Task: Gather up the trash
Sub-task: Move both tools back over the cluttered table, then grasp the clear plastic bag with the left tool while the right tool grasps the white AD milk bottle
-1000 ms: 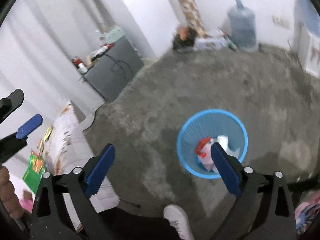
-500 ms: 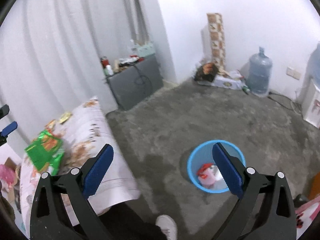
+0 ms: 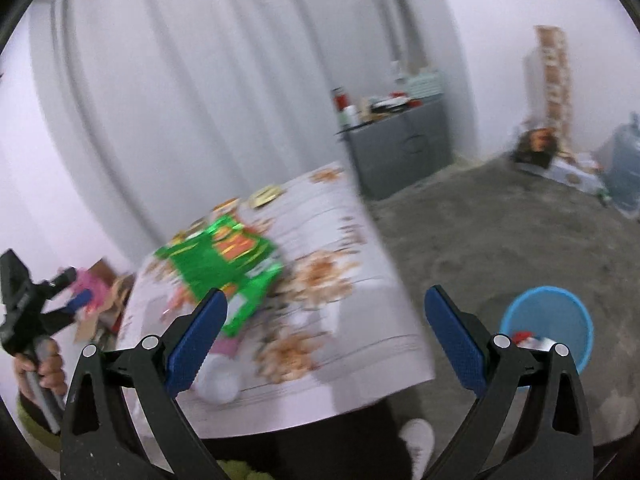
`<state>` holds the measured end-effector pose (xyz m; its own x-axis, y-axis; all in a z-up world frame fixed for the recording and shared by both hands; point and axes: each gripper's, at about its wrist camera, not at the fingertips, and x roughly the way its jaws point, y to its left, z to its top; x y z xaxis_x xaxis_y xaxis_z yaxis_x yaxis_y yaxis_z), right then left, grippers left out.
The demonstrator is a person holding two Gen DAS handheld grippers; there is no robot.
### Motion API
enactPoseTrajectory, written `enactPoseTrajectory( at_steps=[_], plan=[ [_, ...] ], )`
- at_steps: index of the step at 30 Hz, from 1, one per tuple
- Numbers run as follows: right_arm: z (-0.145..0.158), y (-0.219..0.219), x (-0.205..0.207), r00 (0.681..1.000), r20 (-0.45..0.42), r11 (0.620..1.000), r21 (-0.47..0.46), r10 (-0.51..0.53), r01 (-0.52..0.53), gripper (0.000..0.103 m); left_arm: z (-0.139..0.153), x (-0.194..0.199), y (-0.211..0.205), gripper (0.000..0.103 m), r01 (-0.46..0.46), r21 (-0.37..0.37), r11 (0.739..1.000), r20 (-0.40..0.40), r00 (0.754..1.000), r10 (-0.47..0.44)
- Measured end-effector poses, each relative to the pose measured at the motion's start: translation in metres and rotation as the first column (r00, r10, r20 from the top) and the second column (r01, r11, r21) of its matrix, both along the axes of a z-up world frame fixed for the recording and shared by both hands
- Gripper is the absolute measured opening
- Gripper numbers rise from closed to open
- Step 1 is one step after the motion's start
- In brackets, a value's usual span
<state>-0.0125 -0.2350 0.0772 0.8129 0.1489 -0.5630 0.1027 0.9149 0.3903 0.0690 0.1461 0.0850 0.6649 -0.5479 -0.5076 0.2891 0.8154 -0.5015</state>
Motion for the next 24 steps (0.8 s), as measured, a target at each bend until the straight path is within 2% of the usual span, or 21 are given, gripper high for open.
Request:
enactPoseTrajectory(
  at_steps=[5, 7, 8, 12, 15, 19, 21, 24],
  plan=[
    [0.002, 0.043, 0.025, 0.981, -0.026, 0.981, 0.028, 0.193, -0.193, 0.095, -0.026, -0.011, 0.025, 0.085, -0.051, -0.017, 0.999, -0.059, 0.997, 0.05],
    [0.007, 0.064, 0.039, 0.954, -0.033, 0.954, 0.019, 0.299, -0.298, 0.095, -0.033, -0.012, 0.032, 0.085, -0.072, -0.026, 0.997, -0.079, 0.994, 0.07],
    [0.01, 0.079, 0.048, 0.926, -0.04, 0.927, -0.005, 0.375, -0.375, 0.095, -0.036, -0.013, 0.037, 0.085, -0.084, -0.031, 0.996, -0.085, 0.993, 0.082],
    [0.015, 0.129, 0.067, 0.846, -0.082, 0.84, -0.104, 0.526, -0.532, 0.094, -0.044, -0.013, 0.045, 0.085, -0.129, -0.006, 0.992, -0.083, 0.988, 0.128],
    [0.007, 0.16, 0.075, 0.798, -0.117, 0.788, -0.13, 0.591, -0.602, 0.091, -0.055, -0.009, 0.05, 0.085, -0.151, -0.003, 0.988, -0.1, 0.984, 0.15],
    [-0.013, 0.185, 0.085, 0.748, -0.163, 0.748, -0.077, 0.643, -0.659, 0.084, -0.074, 0.006, 0.053, 0.085, -0.128, 0.0, 0.992, -0.134, 0.983, 0.127],
    [-0.023, 0.192, 0.089, 0.734, -0.19, 0.737, -0.068, 0.652, -0.673, 0.083, -0.085, 0.017, 0.052, 0.076, -0.107, 0.004, 0.994, -0.166, 0.98, 0.106],
    [-0.033, 0.206, 0.096, 0.709, -0.226, 0.715, -0.068, 0.668, -0.696, 0.081, -0.104, 0.036, 0.053, 0.068, -0.06, -0.036, 0.998, -0.227, 0.972, 0.051]
  ],
)
